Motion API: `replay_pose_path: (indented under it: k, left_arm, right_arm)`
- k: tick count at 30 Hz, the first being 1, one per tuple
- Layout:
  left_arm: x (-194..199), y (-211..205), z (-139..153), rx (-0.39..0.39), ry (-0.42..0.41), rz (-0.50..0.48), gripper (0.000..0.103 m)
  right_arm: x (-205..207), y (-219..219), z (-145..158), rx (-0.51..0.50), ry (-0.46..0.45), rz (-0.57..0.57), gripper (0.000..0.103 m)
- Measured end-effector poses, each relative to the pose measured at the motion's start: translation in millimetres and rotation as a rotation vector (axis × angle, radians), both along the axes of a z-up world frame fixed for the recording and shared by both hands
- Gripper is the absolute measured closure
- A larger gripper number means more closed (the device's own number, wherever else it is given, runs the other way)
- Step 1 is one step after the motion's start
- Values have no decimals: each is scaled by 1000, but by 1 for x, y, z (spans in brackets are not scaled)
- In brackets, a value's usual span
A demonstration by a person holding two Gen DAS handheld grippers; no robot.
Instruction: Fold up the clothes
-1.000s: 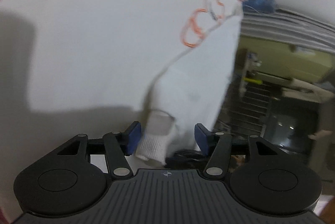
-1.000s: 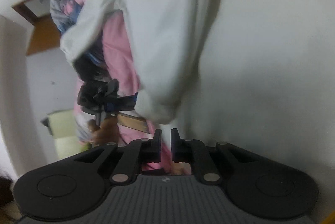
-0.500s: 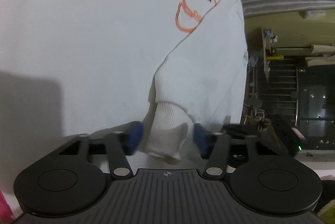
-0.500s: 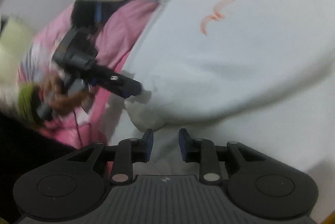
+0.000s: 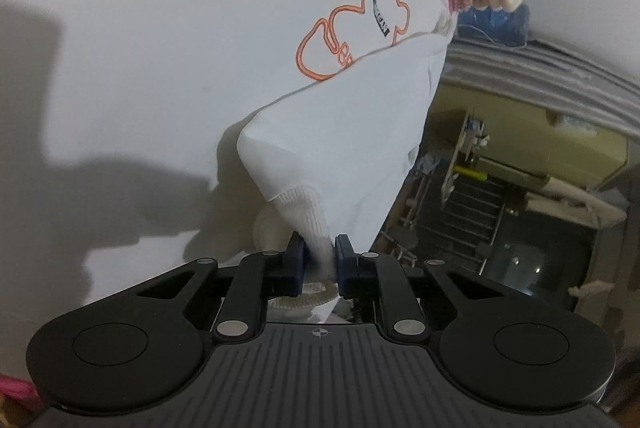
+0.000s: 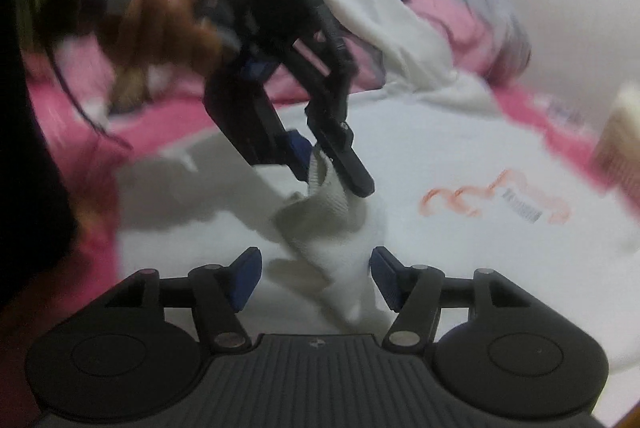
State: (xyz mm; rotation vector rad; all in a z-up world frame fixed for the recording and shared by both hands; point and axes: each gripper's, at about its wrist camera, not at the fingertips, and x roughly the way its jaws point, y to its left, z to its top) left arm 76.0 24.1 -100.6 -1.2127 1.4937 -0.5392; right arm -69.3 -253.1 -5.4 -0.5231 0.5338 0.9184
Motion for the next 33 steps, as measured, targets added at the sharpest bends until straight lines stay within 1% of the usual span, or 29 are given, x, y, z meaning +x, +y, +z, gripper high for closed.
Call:
replay_pose_path:
  k: [1,3,4,5,6,7,9,10,12,13,14,15,16,17,18,20,21,23,25,27,29,31,33]
  left_arm:
    - [0,0,1,-3,5,8,90]
    - [3,-8,1,-3,5,26,90]
    - [3,-9,1,-6,6,31,90]
    - [3,-10,1,-7,10,36,90]
    - [3,-10,1,-9,12,39,90]
    - [3,-9,2,-15,12,40,90]
    - [3,-8,4,-29,12,39,90]
    - [3,-7,5,-45,10,31,89]
    - [3,-2,7,-65,3,12,87]
    - [4,0,8,-65,-4,6,83]
    - [4,3,9,-51,-17,5,76]
    - [5,7,10,-32,-32,3,73]
    - [5,11,9,1,-48,4,69]
    - [6,16,8,38,-59,6,68]
    - [6,20,7,73,-64,6,68]
    - [5,29,3,133,-63,6,68]
    - [4,32,1,152,-66,6,68]
    - [4,34,2,181,-84,-15,68]
    - [3,33,3,208,-109,-54,67]
    - [3,28,6,234,-140,-103,64]
    - [3,20,8,256,-175,-154,57]
    - [2,11,10,268,-200,-195,52]
    - [0,2,11,298,-222,-231,51]
  right_arm:
    - [-4,5,-3,-39,-62,14,42]
    - [-9,13,-11,-97,-145,32,49]
    - [-9,15,-14,-117,-169,33,59]
    - [-8,16,-16,-128,-183,29,71]
    - [-6,15,-17,-129,-187,20,79]
    - [-1,11,-13,-105,-161,1,88]
    - [15,-1,-1,-9,-42,-50,92]
    - [25,-11,5,65,63,-76,93]
    - [46,-33,13,222,300,-70,93]
    - [55,-41,13,275,397,-60,93]
    - [61,-47,12,313,470,-52,90]
    - [62,-47,9,305,492,-43,89]
    - [60,-43,3,265,493,-26,83]
    - [57,-39,-3,224,494,-9,75]
    - [53,-35,-8,180,492,14,72]
    - [36,-26,-16,95,458,79,60]
    - [30,-24,-18,65,438,105,59]
    - [24,-25,-15,48,415,132,59]
    - [29,-30,-10,66,451,132,59]
    - [36,-38,-3,104,493,122,59]
    - [42,-43,4,150,520,113,58]
    - [42,-48,9,194,545,107,58]
    - [42,-49,9,231,587,105,58]
